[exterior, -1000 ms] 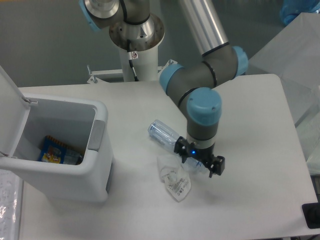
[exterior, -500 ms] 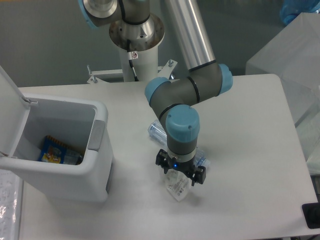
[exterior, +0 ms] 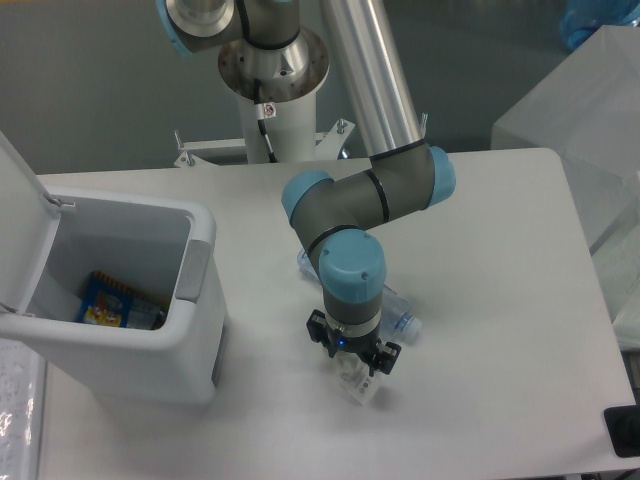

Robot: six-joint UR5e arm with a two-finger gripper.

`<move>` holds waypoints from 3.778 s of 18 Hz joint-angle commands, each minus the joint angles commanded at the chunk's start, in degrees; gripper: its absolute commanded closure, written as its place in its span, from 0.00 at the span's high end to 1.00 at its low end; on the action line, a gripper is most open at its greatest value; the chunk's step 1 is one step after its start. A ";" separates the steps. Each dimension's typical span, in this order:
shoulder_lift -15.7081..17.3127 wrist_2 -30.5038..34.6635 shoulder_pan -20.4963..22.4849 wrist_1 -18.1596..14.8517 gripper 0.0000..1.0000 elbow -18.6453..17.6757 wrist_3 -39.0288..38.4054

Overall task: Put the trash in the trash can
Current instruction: 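Close the gripper on the plastic bag and lift it, then carry the bag over the white trash bin and lower it in, then open the gripper to drop the bag into the bin, then move the open gripper over the clear plastic water bottle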

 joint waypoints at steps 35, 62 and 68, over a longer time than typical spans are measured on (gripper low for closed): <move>18.53 -39.27 0.79 -0.62 0.07 13.10 -19.59; 27.34 -43.95 8.15 -0.26 1.00 0.44 -20.83; 19.53 -37.03 11.51 -3.50 1.00 4.30 -27.67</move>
